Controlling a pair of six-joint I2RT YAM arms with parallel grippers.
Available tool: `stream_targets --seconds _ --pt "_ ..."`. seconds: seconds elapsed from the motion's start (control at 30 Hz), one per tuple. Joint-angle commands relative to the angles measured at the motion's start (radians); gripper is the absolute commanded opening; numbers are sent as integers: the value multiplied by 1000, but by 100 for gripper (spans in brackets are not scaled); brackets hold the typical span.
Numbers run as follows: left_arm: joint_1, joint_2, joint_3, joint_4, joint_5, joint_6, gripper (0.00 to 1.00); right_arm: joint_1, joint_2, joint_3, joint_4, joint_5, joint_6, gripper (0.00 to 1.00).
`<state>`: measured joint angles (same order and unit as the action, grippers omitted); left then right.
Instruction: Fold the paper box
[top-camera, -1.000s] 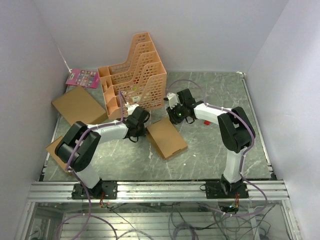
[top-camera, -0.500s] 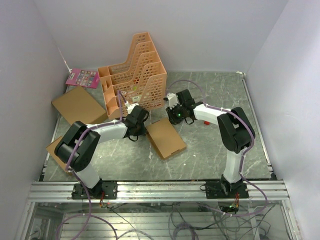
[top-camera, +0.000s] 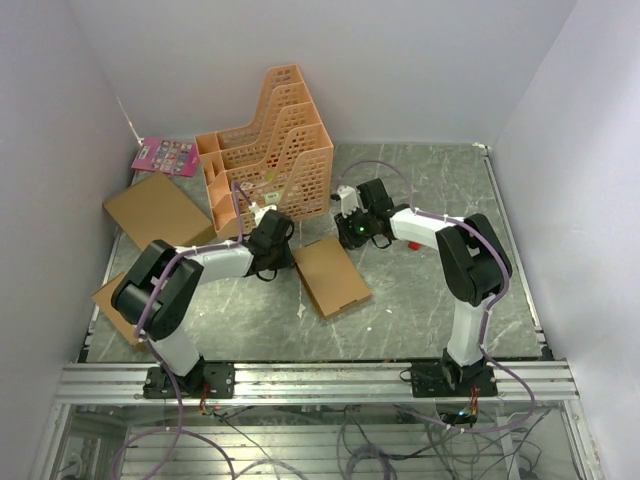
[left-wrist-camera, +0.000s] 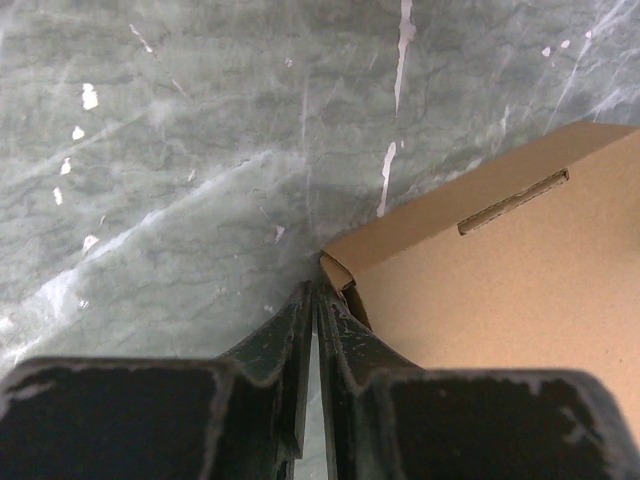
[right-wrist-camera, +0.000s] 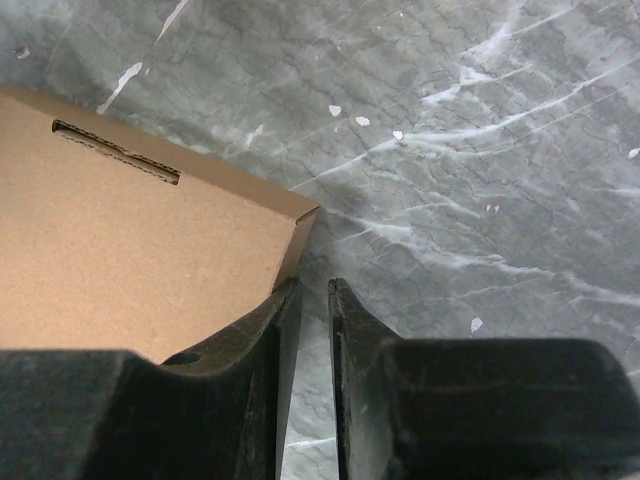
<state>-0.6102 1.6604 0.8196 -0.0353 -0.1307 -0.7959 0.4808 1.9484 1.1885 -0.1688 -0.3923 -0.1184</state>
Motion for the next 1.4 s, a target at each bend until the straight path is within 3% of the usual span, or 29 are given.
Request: stream_targets --seconds 0.0,0.13,0.37,0.6,0.83,1.03,1.1,1.2,1.37 --pt "-20 17 11 312 238 20 20 49 3 -22 -17 -235 35 21" --pt "-11 -24 -29 301 222 43 20 33 0 -16 -22 -214 37 26" --pt "12 -147 -104 73 80 33 22 -72 -59 -35 -28 -95 -2 35" --pt "12 -262 -193 -55 45 28 22 -116 -134 -63 -40 -72 -69 39" --pt "-5 -437 -333 -12 166 -27 20 -129 -277 -123 -258 -241 -363 39" --pt "-233 -543 -378 -8 75 -233 18 -128 -464 -305 -355 -199 -568 37" --pt "-304 -531 -388 28 36 -314 17 -127 -494 -348 -330 -142 -533 34" --pt "-379 -482 -379 46 -27 -403 17 -126 -469 -374 -314 -112 -468 22" --pt "-451 -398 -319 4 -92 -461 15 -82 -393 -358 -338 -85 -416 12"
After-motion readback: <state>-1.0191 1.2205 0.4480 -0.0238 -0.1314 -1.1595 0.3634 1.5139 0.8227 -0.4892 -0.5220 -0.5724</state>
